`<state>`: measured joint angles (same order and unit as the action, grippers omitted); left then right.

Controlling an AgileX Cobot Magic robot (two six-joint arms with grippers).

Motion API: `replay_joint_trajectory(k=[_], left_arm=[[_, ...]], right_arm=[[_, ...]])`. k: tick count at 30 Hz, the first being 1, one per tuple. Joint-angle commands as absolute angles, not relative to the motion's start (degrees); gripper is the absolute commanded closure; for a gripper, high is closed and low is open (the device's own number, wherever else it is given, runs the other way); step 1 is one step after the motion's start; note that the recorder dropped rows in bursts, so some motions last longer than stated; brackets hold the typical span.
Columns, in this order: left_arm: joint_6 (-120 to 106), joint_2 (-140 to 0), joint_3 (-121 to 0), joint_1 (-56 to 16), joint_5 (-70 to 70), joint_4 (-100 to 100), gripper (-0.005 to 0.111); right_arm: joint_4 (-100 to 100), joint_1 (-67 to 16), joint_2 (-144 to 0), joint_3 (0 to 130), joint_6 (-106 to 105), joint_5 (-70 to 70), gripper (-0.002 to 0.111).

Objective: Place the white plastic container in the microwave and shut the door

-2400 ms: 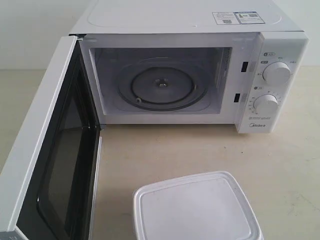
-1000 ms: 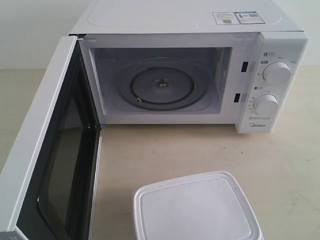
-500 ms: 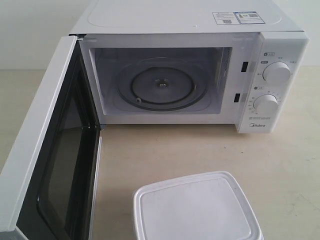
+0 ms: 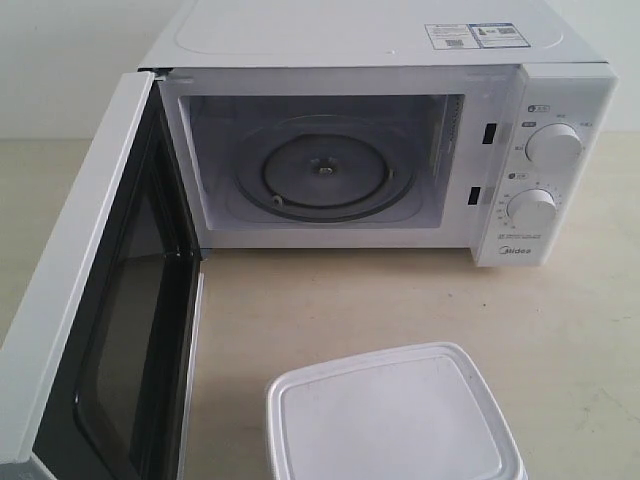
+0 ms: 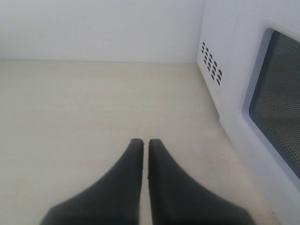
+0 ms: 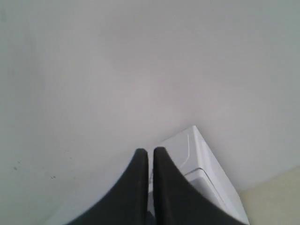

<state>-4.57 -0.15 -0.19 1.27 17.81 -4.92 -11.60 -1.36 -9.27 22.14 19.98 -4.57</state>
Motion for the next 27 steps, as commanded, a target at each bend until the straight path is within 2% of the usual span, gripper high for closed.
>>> replay_joint_trajectory(k=[1,4,7,10,15,19,27], left_arm=[[-4.24,0.0,0.0,1.47,17.55,-4.94,0.102],[-4.24,0.0,0.0,1.47,17.55,-4.94,0.102],[-4.24,0.0,0.0,1.47,17.55,-4.94,0.102],[-4.24,0.0,0.0,1.47,17.55,-4.94,0.102],[-4.24,0.0,0.0,1.47,17.55,-4.94,0.102],[-4.24,0.0,0.0,1.47,17.55,-4.94,0.102],[-4.24,0.0,0.0,1.47,17.55,-4.94,0.102]], right_arm=[[-17.65,-1.47,-18.76,25.28,18.73,-14.99,0.108],[-33.47,-3.36,-23.01,24.32,12.94,-20.86,0.108],[-50.84,-6.24,-24.12,20.65,-2.7,-20.59,0.108],[-59.03,-9.27,-24.01,16.86,-8.87,-22.46,0.108],[-59.18,-13.88,-24.01,10.0,-1.37,-26.25,0.108],[-57.56,-16.72,-24.01,9.71,3.06,-33.48,0.108],[-52.35,-16.72,-24.12,7.44,12.08,-46.04,0.108]])
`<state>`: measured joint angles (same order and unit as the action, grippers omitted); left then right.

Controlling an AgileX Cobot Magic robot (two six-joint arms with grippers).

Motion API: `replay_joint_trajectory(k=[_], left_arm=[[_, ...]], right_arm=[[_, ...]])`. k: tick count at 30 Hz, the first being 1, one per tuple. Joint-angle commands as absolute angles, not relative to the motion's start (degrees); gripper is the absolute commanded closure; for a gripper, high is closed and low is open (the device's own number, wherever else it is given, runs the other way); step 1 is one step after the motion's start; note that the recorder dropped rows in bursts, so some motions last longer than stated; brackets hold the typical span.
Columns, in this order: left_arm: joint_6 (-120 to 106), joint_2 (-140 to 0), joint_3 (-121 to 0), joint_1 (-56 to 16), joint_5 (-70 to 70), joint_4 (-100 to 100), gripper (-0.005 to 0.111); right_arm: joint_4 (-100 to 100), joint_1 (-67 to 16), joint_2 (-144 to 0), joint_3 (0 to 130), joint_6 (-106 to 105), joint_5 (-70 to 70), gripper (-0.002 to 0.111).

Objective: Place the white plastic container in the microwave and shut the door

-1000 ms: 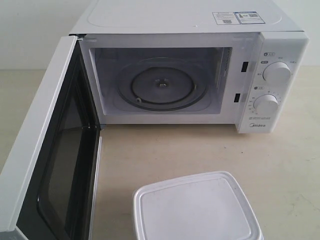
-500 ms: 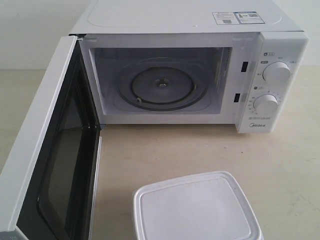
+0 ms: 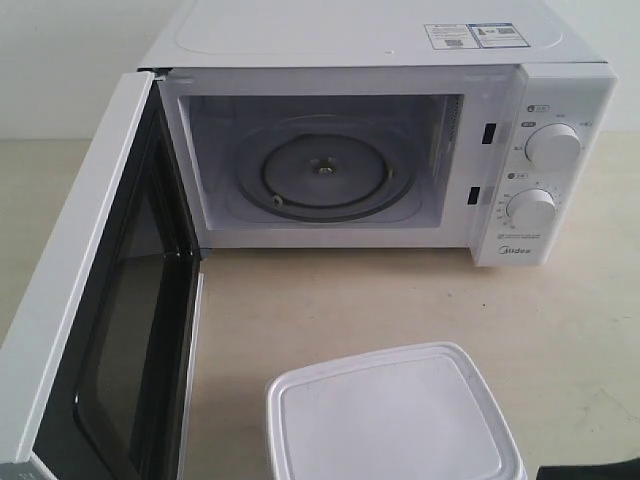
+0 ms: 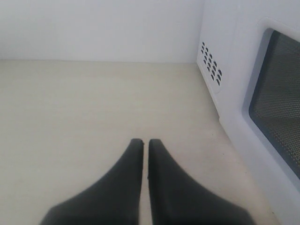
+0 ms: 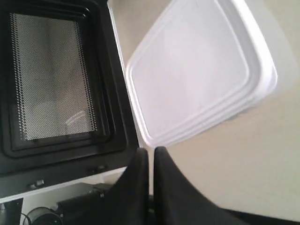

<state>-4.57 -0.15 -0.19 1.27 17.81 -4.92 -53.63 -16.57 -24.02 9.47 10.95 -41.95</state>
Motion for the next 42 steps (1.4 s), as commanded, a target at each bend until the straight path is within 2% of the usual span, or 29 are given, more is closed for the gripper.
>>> replay_joint_trajectory(k=[1,9,21,35,42], left_arm=[[-4.24,0.0,0.0,1.47,17.55,-4.94,0.102],[-4.24,0.0,0.0,1.47,17.55,-4.94,0.102],[-4.24,0.0,0.0,1.47,17.55,-4.94,0.102],[-4.24,0.0,0.0,1.47,17.55,-4.94,0.102],[-4.24,0.0,0.0,1.47,17.55,-4.94,0.102]], right_arm=[[-52.35,-16.72,-24.12,6.3,12.08,-46.65,0.108],[-51.75,-16.72,-27.06,2.68,10.73,-42.38,0.108],[-58.96,-16.72,-46.53,3.43,-6.18,-34.46,0.108],[-76.62,-24.07,-71.21,15.48,-27.17,-19.93,0.108],[-76.58,-24.07,-78.37,29.17,-32.37,-10.08,0.108]])
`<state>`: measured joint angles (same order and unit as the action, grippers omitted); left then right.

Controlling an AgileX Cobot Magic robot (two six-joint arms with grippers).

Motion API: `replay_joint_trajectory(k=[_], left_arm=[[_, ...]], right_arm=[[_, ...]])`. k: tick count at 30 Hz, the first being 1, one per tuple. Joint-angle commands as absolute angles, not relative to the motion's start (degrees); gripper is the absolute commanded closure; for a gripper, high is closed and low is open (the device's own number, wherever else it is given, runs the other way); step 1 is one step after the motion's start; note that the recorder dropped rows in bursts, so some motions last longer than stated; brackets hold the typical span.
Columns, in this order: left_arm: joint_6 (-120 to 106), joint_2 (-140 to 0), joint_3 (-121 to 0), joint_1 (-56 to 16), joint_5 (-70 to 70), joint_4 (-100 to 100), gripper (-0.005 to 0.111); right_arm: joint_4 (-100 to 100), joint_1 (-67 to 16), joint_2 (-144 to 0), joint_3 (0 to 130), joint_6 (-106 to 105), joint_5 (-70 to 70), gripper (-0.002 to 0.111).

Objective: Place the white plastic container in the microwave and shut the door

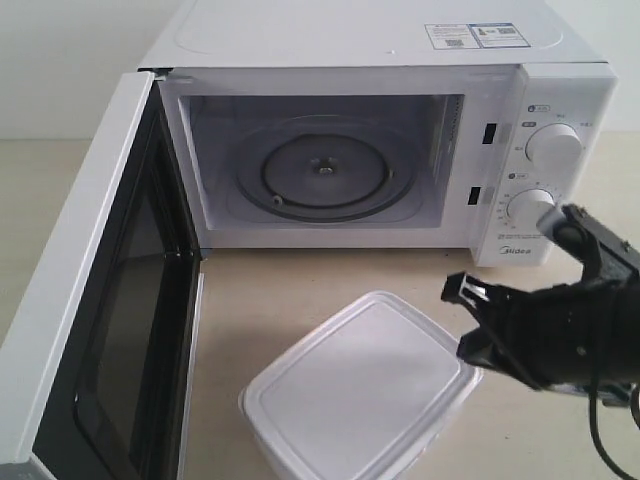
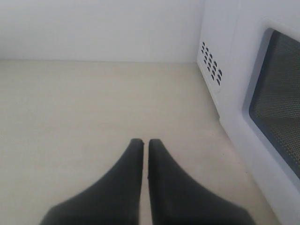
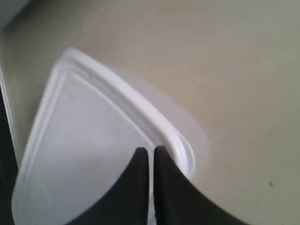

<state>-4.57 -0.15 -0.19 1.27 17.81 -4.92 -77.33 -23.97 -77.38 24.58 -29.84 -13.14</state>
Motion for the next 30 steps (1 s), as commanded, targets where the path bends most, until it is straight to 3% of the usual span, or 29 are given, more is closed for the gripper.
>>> replay_joint_trajectory(k=[1,5,10,17,30], left_arm=[[-4.24,0.0,0.0,1.47,17.55,-4.94,0.102],[-4.24,0.0,0.0,1.47,17.55,-4.94,0.102],[-4.24,0.0,0.0,1.47,17.55,-4.94,0.102],[-4.24,0.0,0.0,1.47,17.55,-4.94,0.102],[-4.24,0.0,0.0,1.47,17.55,-4.94,0.102]], right_arm=[[-75.19,-24.07,-78.26,29.86,-32.52,-10.71,0.108],[-72.96,-24.07,-72.98,26.48,-30.26,-15.5,0.108],[-63.2,-24.07,-66.92,19.27,-25.92,-31.0,0.108],[-61.05,-24.07,-76.68,19.34,-27.75,-22.4,0.108],[-60.97,-24.07,-88.29,35.74,-28.01,-13.9,0.108]])
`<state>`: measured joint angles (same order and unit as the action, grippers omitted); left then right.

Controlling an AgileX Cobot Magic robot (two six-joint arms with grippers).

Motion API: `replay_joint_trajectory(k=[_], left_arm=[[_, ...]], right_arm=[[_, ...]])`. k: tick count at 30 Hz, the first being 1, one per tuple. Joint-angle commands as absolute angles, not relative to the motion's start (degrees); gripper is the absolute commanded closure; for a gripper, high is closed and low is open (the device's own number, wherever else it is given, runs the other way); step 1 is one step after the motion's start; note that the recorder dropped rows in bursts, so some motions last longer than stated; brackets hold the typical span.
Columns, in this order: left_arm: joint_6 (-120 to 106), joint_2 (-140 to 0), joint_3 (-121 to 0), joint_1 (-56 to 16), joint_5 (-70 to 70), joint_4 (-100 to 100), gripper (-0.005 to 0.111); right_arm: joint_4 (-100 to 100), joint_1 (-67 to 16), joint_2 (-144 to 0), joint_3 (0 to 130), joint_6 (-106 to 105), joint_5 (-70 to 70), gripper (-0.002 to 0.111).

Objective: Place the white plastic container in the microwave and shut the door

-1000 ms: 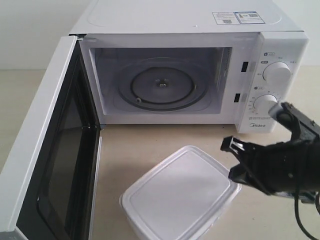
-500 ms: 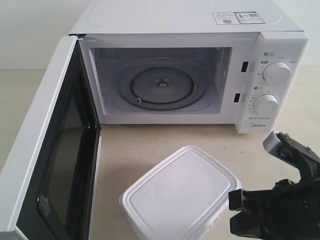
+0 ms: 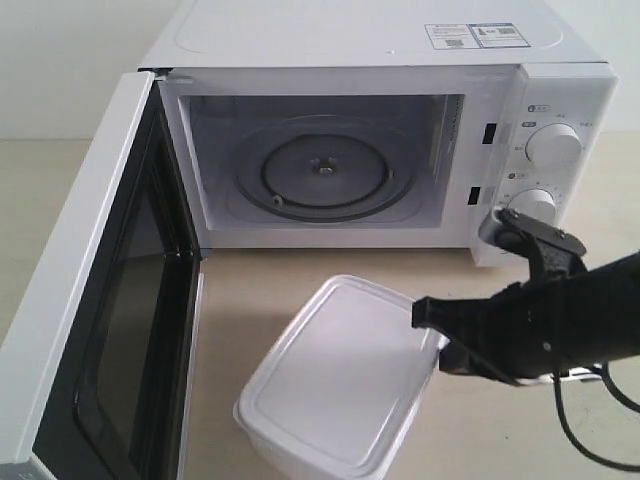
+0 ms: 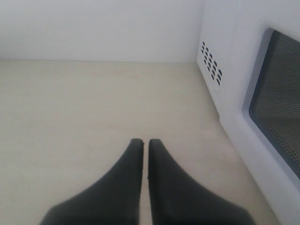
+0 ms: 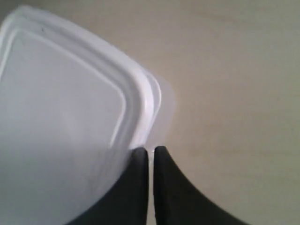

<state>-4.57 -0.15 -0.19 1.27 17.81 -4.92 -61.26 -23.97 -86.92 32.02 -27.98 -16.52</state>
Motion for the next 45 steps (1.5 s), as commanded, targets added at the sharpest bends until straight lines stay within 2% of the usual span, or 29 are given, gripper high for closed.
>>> replay_joint_trajectory(k=[1,7,15,22,30,37,40,45], left_arm=[[-4.24,0.0,0.0,1.47,17.55,-4.94,0.102],[-4.24,0.0,0.0,1.47,17.55,-4.94,0.102],[-4.24,0.0,0.0,1.47,17.55,-4.94,0.102],[-4.24,0.0,0.0,1.47,17.55,-4.94,0.102],[-4.24,0.0,0.0,1.47,17.55,-4.94,0.102],[-4.24,0.0,0.0,1.47,17.55,-4.94,0.102],[-4.24,0.0,0.0,1.47,17.55,-4.94,0.102],[-4.24,0.0,0.0,1.47,17.55,-4.94,0.102]], right_arm=[[-60.72,-24.07,-88.4,36.65,-28.01,-12.81,0.108],[-54.06,-24.07,-88.17,39.33,-24.25,-14.71,0.108],[-48.06,-24.07,-79.13,32.53,-19.38,-17.64,0.108],[-47.71,-29.01,-84.66,29.1,-19.5,-12.18,0.108],[-48.31,-31.33,-92.82,37.02,-19.5,-7.1,0.108],[-46.92,-31.33,-93.26,44.61,-19.38,-6.21,0.108],[-41.65,-31.33,-91.96,45.29,-16.37,-6.91,0.108],[-14.86,-30.59,-85.97,45.19,9.89,-12.97,0.108]])
